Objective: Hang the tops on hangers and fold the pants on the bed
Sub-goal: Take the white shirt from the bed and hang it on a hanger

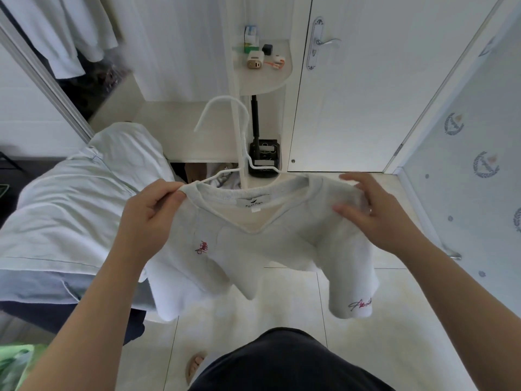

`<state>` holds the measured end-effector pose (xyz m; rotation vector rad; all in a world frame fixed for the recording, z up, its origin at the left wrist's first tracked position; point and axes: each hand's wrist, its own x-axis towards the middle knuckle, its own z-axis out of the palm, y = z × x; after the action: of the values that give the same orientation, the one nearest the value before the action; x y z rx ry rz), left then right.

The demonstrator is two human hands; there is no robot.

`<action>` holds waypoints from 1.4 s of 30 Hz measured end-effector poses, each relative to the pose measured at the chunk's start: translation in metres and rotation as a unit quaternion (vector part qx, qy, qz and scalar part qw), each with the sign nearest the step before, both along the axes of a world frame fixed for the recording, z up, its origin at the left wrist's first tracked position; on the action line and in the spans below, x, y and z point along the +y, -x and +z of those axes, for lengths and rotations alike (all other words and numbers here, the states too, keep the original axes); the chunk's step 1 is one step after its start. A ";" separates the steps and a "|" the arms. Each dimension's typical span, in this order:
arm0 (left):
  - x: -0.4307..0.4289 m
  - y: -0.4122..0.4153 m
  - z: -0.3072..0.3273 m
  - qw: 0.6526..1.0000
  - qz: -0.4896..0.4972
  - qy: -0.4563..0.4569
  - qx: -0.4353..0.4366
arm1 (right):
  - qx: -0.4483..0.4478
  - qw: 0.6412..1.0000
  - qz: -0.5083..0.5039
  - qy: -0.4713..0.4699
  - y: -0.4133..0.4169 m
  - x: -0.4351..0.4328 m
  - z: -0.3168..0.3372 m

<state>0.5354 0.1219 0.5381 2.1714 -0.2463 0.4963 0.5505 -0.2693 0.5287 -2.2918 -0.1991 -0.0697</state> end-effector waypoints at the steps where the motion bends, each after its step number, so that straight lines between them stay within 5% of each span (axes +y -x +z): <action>1: 0.001 -0.006 0.003 1.000 -0.003 -0.010 -0.002 | -0.018 1.000 0.004 0.024 -0.005 0.002 0.004; 7: 0.016 -0.053 0.022 0.997 -0.010 -0.079 -0.003 | -0.041 0.991 0.110 0.070 -0.038 0.025 0.041; 17: 0.093 -0.183 0.074 0.985 0.103 -0.126 -0.064 | -0.112 0.988 0.084 -0.065 -0.139 0.101 0.143; 23: 0.142 -0.304 0.160 0.986 0.061 -0.151 -0.042 | -0.118 0.981 0.038 -0.150 -0.196 0.156 0.221; 32: 0.184 -0.428 0.271 0.997 0.006 -0.075 -0.033 | -0.045 0.925 0.059 -0.374 -0.279 0.281 0.318; 42: 0.210 -0.474 0.363 0.990 -0.096 0.031 -0.101 | -0.169 0.917 0.035 -0.360 -0.433 0.413 0.424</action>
<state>1.0093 0.3315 0.9013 2.0131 -0.5391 0.6056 0.9838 0.1437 0.9530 -1.5198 -0.3649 -0.4311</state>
